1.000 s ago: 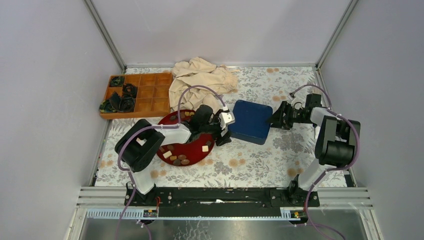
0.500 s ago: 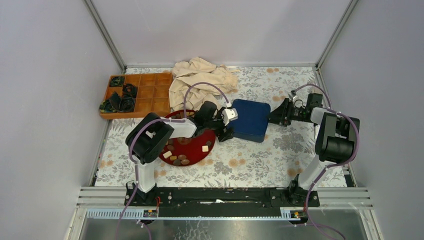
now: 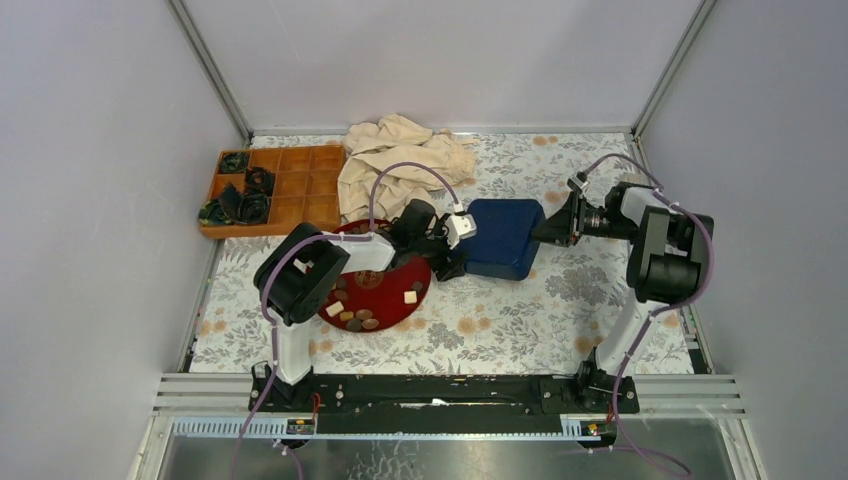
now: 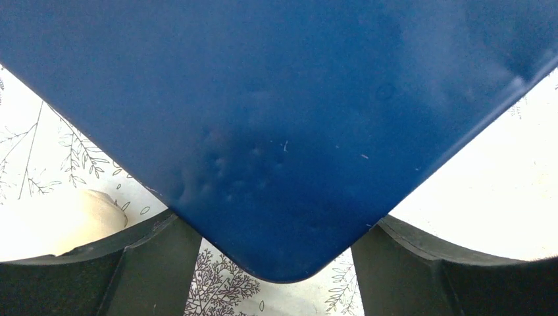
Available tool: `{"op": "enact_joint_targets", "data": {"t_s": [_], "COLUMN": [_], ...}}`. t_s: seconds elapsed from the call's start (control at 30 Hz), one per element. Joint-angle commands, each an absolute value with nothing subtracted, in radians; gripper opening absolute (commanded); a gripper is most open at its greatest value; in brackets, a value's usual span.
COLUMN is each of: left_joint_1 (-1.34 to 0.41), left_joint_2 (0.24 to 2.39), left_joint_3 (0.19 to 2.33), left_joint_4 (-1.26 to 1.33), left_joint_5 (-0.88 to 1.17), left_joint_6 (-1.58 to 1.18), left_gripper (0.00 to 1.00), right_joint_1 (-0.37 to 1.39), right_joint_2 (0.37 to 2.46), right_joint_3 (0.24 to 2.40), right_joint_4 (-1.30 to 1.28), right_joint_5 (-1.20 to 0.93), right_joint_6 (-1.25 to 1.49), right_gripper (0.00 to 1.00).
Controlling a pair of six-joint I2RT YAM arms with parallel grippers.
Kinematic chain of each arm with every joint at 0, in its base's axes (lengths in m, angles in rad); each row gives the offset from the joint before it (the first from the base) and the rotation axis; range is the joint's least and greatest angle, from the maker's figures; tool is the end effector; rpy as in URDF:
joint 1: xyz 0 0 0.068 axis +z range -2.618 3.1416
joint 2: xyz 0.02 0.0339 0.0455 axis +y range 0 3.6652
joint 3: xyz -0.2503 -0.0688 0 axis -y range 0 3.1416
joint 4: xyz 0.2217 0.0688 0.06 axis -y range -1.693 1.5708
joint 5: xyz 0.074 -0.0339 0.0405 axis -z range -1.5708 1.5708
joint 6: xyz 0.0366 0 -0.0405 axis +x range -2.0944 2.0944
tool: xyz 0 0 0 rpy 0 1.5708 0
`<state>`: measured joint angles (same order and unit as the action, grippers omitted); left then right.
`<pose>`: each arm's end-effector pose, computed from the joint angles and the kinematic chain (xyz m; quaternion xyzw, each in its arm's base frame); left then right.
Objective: Pack the chocolate
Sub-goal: Adjust the packing box at the center of the board.
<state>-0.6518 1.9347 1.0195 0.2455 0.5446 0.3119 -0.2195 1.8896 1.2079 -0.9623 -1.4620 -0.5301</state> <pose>0.2861 -0.2422 0.1429 0.5056 0.7140 -0.3096 0.3724 0.3034 -0.0304 0.1803 -0.0909 0.7388 0.6308 0.2189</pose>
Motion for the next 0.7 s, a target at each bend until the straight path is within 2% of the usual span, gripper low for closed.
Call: {"op": "enact_joint_targets", "data": {"t_s": [0.0, 0.17, 0.67], "left_joint_1": [-0.682, -0.685, -0.704], "left_joint_2": [1.931, 1.936, 1.914], "left_joint_3": [1.056, 1.059, 1.071], "left_joint_4": [0.298, 0.288, 0.195], "left_joint_5": [0.607, 0.603, 0.549], "left_joint_6": [0.330, 0.328, 0.360], "left_gripper": [0.82, 0.82, 0.85], "right_joint_1": [-0.227, -0.234, -0.257], "right_joint_2": [1.981, 1.928, 1.943], "right_joint_3": [1.247, 1.243, 1.177], "right_joint_4": [-1.457, -1.454, -1.450], "right_joint_5": [-1.613, -1.597, -1.527], "right_joint_6": [-1.028, -1.058, -1.120], "right_gripper": [0.50, 0.55, 0.58]}}
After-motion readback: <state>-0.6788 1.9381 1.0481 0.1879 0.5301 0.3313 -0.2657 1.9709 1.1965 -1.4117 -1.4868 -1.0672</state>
